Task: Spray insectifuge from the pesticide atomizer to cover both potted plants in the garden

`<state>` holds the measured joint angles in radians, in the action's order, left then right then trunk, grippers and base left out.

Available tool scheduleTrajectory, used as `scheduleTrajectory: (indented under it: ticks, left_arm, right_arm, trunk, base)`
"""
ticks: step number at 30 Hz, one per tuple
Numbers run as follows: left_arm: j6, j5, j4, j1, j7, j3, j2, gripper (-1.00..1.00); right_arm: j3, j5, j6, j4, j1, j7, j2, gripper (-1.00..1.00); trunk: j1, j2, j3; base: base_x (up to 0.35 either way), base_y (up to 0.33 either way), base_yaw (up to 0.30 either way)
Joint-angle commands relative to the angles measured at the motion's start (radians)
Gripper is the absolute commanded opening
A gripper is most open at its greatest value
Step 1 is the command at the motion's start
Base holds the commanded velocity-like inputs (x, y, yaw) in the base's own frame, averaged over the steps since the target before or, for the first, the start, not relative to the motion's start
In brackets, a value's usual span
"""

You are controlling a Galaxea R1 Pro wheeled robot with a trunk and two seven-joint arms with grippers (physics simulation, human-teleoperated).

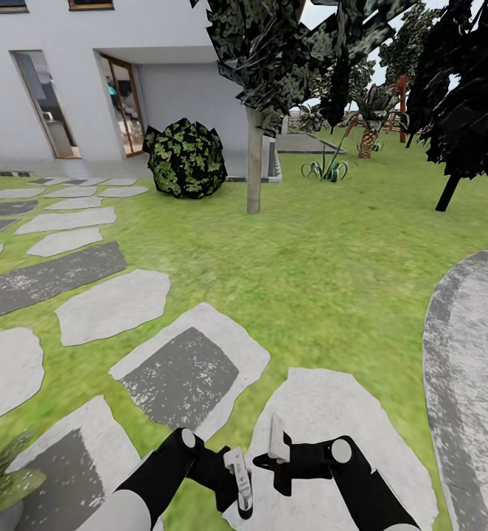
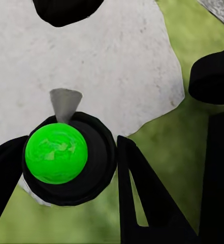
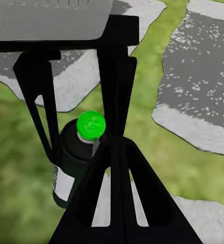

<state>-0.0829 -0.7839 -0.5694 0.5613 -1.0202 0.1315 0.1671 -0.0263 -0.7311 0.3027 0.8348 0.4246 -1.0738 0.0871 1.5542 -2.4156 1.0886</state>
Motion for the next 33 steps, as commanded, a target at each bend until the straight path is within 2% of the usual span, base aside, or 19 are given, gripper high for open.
scheduleTrajectory:
  ticks: [1,5,12,18,33]
  left_arm:
    - [-0.008,0.005,-0.002,0.000,-0.005,0.000,0.000,-1.00]
    - [-0.006,0.028,-0.004,0.000,-0.005,0.002,0.000,-1.00]
    - [0.011,0.034,-0.004,0.000,-0.005,0.000,0.002,-1.00]
    - [0.017,0.071,-0.004,0.000,-0.006,0.002,0.002,-1.00]
    - [0.019,0.074,-0.004,0.000,-0.002,0.002,0.001,-1.00]
  right_arm:
    - [-0.003,-0.007,0.004,0.001,0.000,-0.003,0.001,-1.00]
    - [-0.003,-0.007,0.004,0.001,0.000,-0.003,0.001,-1.00]
    - [-0.003,-0.007,0.005,0.001,0.000,-0.003,0.001,-1.00]
    - [-0.003,-0.007,0.005,0.001,0.000,-0.003,0.001,-1.00]
    - [-0.003,-0.007,0.006,0.000,0.000,-0.003,0.000,-1.00]
  trunk:
    - [0.000,0.000,0.001]
    - [0.000,0.000,0.001]
    - [0.000,0.000,0.001]
    - [0.000,0.000,0.001]
    - [0.000,0.000,0.001]
  base:
    - [0.000,0.000,0.000]
    - [0.000,0.000,0.000]
    - [0.000,0.000,0.000]
    - [0.000,0.000,0.000]
    - [0.000,0.000,0.000]
